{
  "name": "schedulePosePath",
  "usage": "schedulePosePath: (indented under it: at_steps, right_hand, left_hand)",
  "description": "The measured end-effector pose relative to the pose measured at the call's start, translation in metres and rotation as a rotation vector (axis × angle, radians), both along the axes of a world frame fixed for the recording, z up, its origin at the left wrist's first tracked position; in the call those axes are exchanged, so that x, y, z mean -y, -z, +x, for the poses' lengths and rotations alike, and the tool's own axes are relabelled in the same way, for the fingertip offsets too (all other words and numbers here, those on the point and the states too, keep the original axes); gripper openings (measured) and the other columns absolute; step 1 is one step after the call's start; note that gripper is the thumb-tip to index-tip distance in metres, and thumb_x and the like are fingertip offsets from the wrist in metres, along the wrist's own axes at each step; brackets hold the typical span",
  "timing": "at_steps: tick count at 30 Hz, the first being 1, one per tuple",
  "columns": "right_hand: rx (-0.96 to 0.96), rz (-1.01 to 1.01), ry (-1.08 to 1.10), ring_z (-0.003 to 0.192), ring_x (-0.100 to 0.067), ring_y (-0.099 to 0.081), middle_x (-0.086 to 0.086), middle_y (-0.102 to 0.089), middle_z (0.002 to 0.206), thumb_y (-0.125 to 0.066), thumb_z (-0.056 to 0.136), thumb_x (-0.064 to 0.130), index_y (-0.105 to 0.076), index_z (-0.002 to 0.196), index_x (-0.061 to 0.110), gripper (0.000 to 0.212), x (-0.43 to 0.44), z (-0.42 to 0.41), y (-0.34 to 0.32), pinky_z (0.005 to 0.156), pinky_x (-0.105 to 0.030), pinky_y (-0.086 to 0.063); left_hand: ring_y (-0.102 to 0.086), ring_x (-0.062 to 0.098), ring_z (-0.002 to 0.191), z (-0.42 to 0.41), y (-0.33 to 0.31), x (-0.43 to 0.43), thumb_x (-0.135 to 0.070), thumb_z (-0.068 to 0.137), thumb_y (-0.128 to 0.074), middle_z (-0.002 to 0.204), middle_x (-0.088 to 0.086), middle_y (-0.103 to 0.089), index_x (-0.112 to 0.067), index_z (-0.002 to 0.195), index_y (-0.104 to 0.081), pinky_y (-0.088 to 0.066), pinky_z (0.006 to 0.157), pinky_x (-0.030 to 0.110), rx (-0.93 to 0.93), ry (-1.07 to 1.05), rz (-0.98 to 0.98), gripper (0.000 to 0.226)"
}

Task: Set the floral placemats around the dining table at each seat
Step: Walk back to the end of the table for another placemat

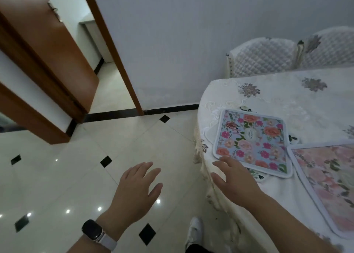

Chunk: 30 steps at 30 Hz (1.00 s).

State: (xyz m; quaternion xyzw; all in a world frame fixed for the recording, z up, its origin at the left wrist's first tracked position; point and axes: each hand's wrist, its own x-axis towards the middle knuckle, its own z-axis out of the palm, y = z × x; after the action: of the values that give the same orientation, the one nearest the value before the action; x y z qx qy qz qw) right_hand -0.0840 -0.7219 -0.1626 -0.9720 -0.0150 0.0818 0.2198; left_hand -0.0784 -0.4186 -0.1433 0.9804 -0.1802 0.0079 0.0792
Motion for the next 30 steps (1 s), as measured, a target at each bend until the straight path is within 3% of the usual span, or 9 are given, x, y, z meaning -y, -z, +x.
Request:
schedulePosePath:
  at_steps: [4, 9, 16, 20, 23, 26, 30]
  right_hand:
    - [-0.081, 0.019, 0.083, 0.133, -0.018, -0.042, 0.005, -0.041, 0.150, -0.044, 0.097, 0.049, -0.048, 0.142, 0.025, 0.051, 0.018, 0.048, 0.014, 0.107, -0.035, -0.037]
    - [-0.071, 0.004, 0.179, 0.114, -0.016, -0.050, 0.006, -0.054, 0.130, -0.041, 0.093, 0.052, -0.059, 0.124, 0.026, 0.045, 0.040, 0.093, 0.012, 0.088, -0.031, -0.045]
    - [-0.060, -0.018, 0.370, 0.118, -0.020, -0.051, 0.003, -0.053, 0.134, -0.045, 0.093, 0.049, -0.057, 0.129, 0.026, 0.045, 0.069, 0.112, 0.003, 0.092, -0.034, -0.044]
    - [-0.079, 0.000, 0.530, 0.125, -0.022, -0.048, 0.000, -0.050, 0.141, -0.026, 0.088, 0.059, -0.053, 0.135, 0.027, 0.064, 0.081, 0.118, 0.000, 0.098, -0.038, -0.042]
    - [-0.127, -0.022, 0.650, 0.129, -0.022, -0.044, 0.000, -0.047, 0.144, -0.030, 0.090, 0.056, -0.051, 0.138, 0.028, 0.059, 0.084, 0.124, 0.006, 0.102, -0.042, -0.041]
    - [-0.148, -0.030, 0.790, 0.129, -0.022, -0.045, 0.000, -0.048, 0.143, -0.021, 0.085, 0.059, -0.051, 0.138, 0.027, 0.069, 0.079, 0.135, 0.010, 0.102, -0.041, -0.041]
    - [-0.202, -0.026, 0.986, 0.127, -0.021, -0.045, 0.001, -0.048, 0.143, -0.036, 0.094, 0.050, -0.050, 0.139, 0.026, 0.053, 0.061, 0.159, 0.010, 0.101, -0.038, -0.040]
  left_hand:
    - [-0.059, 0.022, 0.118, 0.082, 0.000, 0.012, -0.052, 0.088, -0.042, 0.129, 0.000, -0.064, -0.028, 0.122, -0.064, -0.042, 0.100, 0.046, -0.035, 0.052, 0.040, 0.048]
    - [-0.057, 0.022, 0.120, 0.171, -0.003, 0.064, -0.054, 0.087, -0.040, 0.130, -0.001, -0.063, -0.028, 0.123, -0.063, -0.041, 0.102, 0.047, -0.043, 0.198, 0.034, 0.050]
    - [-0.058, 0.023, 0.118, 0.266, 0.002, 0.142, -0.054, 0.086, -0.042, 0.129, 0.001, -0.063, -0.027, 0.122, -0.064, -0.042, 0.100, 0.045, -0.045, 0.473, 0.046, 0.050]
    - [-0.059, 0.027, 0.117, 0.308, 0.010, 0.192, -0.054, 0.086, -0.042, 0.128, 0.003, -0.064, -0.026, 0.122, -0.065, -0.044, 0.098, 0.048, -0.073, 0.659, 0.059, 0.051]
    - [-0.059, 0.028, 0.117, 0.338, 0.019, 0.229, -0.054, 0.086, -0.041, 0.129, 0.005, -0.064, -0.025, 0.123, -0.065, -0.045, 0.097, 0.049, -0.091, 0.818, 0.066, 0.053]
    - [-0.056, 0.026, 0.120, 0.369, 0.030, 0.261, -0.054, 0.086, -0.043, 0.131, 0.003, -0.062, -0.026, 0.124, -0.064, -0.042, 0.100, 0.047, -0.123, 0.956, 0.044, 0.052]
    - [-0.054, 0.025, 0.122, 0.410, 0.040, 0.292, -0.053, 0.086, -0.042, 0.133, 0.004, -0.060, -0.027, 0.125, -0.063, -0.040, 0.100, 0.045, -0.171, 1.149, 0.024, 0.051]
